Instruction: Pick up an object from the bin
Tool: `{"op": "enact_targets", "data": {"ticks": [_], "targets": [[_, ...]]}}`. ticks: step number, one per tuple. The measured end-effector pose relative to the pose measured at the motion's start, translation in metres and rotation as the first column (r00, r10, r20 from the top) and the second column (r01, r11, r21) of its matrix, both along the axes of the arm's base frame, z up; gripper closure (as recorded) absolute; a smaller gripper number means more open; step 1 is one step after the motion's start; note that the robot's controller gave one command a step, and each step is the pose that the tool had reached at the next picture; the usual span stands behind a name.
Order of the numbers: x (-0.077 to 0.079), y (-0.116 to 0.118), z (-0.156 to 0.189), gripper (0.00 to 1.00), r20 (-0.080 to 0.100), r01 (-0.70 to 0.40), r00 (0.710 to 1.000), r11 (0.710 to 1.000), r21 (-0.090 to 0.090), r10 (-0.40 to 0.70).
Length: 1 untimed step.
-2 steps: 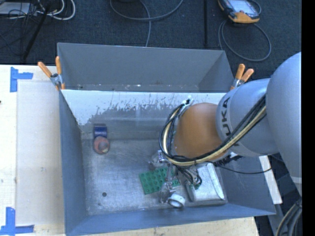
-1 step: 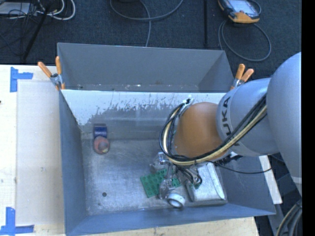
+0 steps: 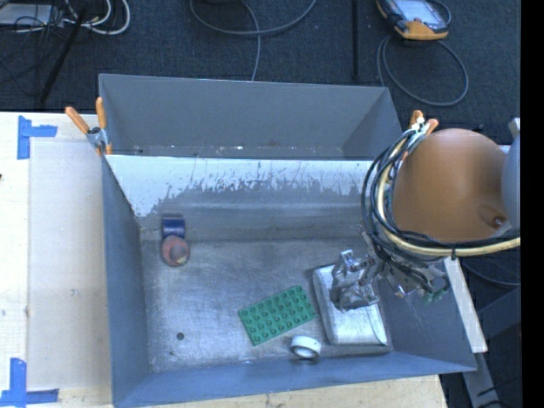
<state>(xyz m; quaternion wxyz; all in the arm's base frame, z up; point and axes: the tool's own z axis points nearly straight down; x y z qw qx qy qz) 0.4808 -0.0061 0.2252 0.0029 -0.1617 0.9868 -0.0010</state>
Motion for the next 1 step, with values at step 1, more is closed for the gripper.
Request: {"op": "enact_targets", "data": {"ticks": [1], "targets": [[-0.0007, 0.0011, -0.004, 0.0, -0.007, 0.001, 1.0, 1.0, 0.002, -0.001]]}}
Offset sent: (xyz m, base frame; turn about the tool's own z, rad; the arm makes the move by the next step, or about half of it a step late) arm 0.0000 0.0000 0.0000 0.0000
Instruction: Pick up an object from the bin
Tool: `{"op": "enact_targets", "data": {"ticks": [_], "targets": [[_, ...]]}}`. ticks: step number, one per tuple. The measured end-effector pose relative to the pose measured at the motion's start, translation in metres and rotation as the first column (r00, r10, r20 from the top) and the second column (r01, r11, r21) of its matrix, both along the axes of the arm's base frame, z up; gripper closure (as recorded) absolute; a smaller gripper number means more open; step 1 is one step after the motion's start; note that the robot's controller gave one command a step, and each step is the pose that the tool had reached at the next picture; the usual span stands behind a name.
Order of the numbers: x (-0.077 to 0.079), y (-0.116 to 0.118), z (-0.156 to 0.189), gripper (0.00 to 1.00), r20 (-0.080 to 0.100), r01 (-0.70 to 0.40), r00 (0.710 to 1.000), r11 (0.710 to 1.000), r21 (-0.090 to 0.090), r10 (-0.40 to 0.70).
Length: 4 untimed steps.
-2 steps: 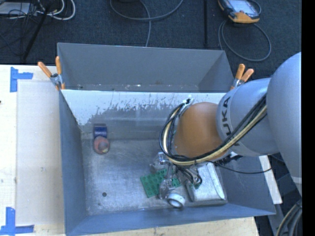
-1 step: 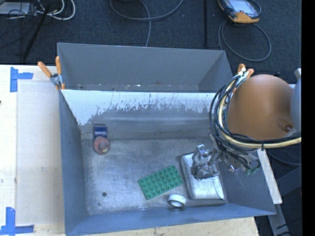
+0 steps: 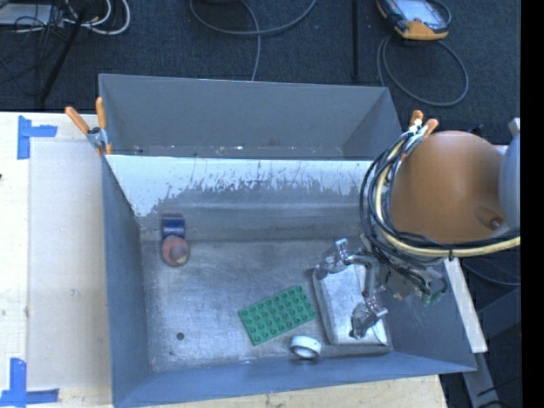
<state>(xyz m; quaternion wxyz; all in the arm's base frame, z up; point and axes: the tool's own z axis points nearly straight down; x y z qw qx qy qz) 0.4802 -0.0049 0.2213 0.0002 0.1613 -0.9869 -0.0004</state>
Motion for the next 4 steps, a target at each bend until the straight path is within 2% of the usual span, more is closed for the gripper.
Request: {"op": "enact_targets", "data": {"ticks": [1, 2, 3, 4], "targets": [[0.012, 0.041, -0.138, 0.0, -0.004, -0.236, 0.972, 0.972, -0.002, 0.236], [0.067, 0.052, -0.149, 0.0, -0.004, -0.205, 0.979, 0.979, 0.001, 0.205], [0.071, 0.052, -0.145, 1.0, 0.013, -0.202, 0.979, 0.979, 0.0, 0.202], [0.107, 0.051, -0.145, 1.0, 0.001, 0.059, 0.998, 0.998, 0.004, -0.059]]}}
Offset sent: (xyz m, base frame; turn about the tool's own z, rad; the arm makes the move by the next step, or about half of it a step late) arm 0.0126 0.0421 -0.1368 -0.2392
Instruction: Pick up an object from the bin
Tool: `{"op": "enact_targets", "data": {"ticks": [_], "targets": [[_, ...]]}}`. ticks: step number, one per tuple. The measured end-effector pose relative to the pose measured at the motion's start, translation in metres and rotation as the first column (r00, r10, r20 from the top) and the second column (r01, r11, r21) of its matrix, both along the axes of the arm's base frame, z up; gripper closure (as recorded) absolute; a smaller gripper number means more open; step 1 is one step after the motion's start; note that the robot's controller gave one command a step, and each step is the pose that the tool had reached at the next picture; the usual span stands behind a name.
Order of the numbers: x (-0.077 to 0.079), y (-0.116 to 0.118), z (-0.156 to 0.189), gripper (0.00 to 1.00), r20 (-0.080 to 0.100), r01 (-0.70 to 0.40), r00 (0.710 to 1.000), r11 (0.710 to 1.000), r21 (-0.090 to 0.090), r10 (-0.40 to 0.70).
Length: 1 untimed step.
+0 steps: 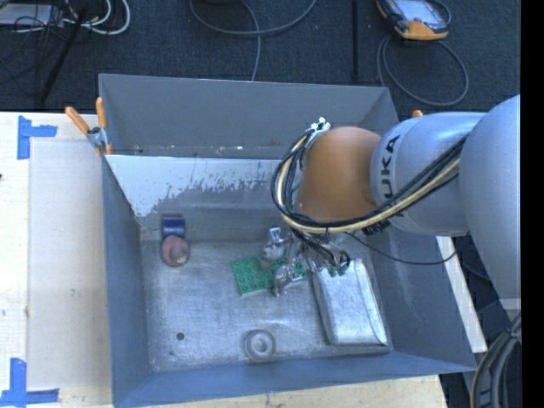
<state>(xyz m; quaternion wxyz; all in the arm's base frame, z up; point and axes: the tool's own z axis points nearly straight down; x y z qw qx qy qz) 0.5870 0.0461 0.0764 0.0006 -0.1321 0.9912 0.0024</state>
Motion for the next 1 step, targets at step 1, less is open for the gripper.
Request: {"op": "enact_targets", "data": {"ticks": [1], "targets": [[0.013, 0.0074, 0.2389, 1.0, 0.007, -0.493, 0.87, 0.87, -0.007, 0.493]]}}
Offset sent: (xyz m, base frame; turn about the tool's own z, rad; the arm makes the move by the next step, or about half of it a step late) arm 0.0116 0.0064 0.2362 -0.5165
